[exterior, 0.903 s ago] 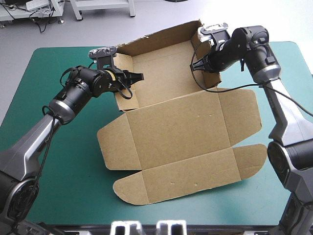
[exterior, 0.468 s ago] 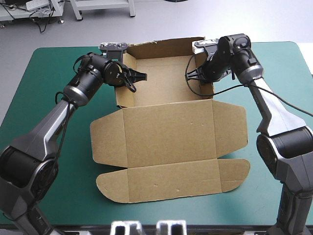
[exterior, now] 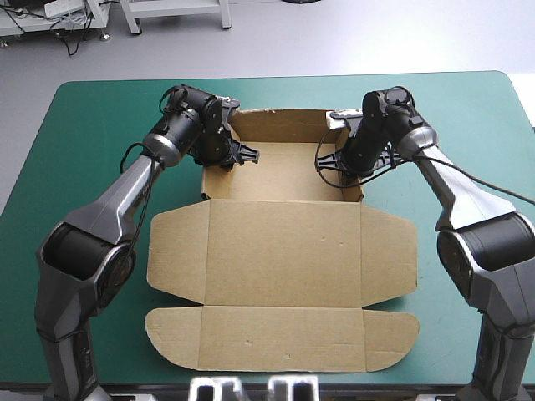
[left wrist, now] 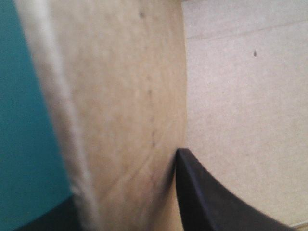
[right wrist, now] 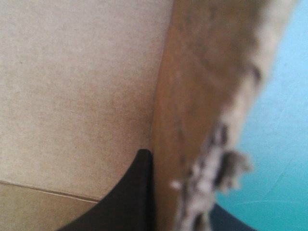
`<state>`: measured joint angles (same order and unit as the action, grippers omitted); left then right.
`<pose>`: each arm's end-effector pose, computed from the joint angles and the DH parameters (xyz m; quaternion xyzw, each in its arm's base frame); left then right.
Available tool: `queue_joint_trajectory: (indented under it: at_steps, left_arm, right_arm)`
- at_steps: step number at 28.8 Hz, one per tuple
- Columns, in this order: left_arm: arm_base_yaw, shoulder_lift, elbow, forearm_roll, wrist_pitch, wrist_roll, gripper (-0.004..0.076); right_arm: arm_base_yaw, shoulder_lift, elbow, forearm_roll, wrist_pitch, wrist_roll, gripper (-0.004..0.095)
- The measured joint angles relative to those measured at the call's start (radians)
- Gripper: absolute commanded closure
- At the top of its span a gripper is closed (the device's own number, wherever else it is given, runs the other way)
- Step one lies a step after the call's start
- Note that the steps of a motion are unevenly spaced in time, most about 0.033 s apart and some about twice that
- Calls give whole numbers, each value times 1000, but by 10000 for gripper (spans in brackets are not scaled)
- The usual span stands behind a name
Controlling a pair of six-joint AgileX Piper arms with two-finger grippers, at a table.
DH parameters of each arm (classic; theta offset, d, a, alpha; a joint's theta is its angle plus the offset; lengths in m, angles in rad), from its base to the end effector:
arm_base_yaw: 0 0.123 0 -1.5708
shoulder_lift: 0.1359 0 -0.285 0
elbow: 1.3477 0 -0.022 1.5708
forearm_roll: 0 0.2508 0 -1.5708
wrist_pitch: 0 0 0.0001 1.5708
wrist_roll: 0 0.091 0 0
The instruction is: Fold the box
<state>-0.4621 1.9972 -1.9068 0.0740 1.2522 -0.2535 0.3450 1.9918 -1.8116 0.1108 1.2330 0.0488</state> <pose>0.3886 -0.1864 0.2990 0.1086 0.9809 -0.0208 0.1598 0.3962 0.1525 0.2758 -0.1345 0.9819 0.0769 0.1090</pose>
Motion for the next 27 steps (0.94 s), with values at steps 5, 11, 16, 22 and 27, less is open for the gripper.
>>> queue_joint_trajectory:
  at_steps: [5, 11, 16, 22, 27]
  left_arm:
    - [-33, 15, -1, 27, 4, 2, 732]
    - [-72, 52, -1, 53, 4, -3, 732]
    - [-84, 71, -2, 36, 1, -9, 732]
    - [-86, 71, -3, 23, -2, -10, 732]
    - [-90, 76, -3, 3, 4, -6, 723]
  right_arm:
    - [0, 0, 54, -1, -6, 4, 925]
    - [0, -4, 61, -44, 0, 4, 925]
    - [-1, -22, 66, -89, 0, 3, 925]
    - [-1, -25, 80, -99, 0, 1, 925]
    - [-1, -30, 140, -103, -5, -4, 907]
